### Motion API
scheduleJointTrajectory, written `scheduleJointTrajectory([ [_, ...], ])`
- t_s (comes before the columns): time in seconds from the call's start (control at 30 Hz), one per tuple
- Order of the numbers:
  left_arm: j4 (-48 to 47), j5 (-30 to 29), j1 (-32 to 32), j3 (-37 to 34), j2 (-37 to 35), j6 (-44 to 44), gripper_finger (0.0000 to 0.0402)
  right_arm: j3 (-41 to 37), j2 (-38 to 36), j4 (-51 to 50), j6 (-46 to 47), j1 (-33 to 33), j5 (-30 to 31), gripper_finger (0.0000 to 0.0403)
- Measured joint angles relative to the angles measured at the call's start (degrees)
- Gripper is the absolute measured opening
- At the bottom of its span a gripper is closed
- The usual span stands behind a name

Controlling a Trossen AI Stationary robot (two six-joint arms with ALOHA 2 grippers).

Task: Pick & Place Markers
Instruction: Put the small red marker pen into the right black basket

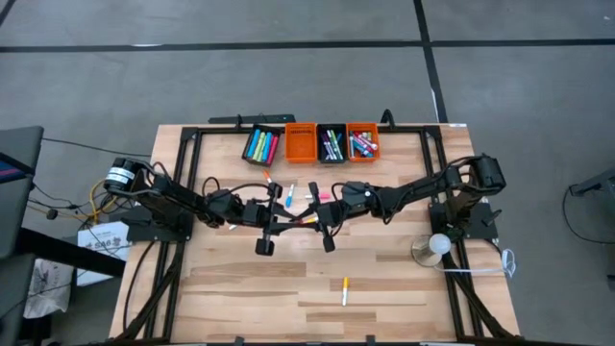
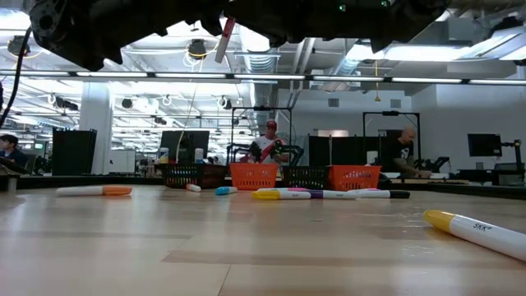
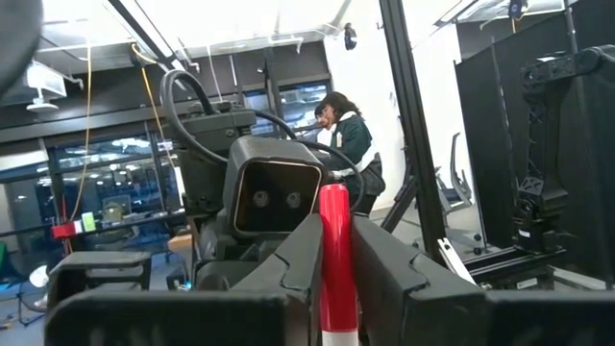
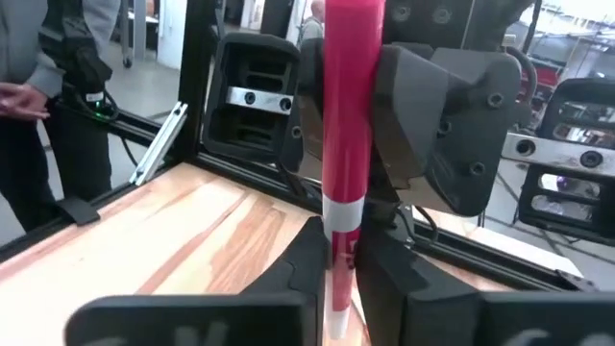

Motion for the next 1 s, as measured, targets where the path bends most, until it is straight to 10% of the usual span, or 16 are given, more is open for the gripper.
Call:
scheduleJointTrajectory([
  [1.0,-9.0,-7.6,0.2,0.0,-4.1,-3.9,0.0167,-0.1,0.0,-3.2,2.3,-1.2,0.1,0.0031],
])
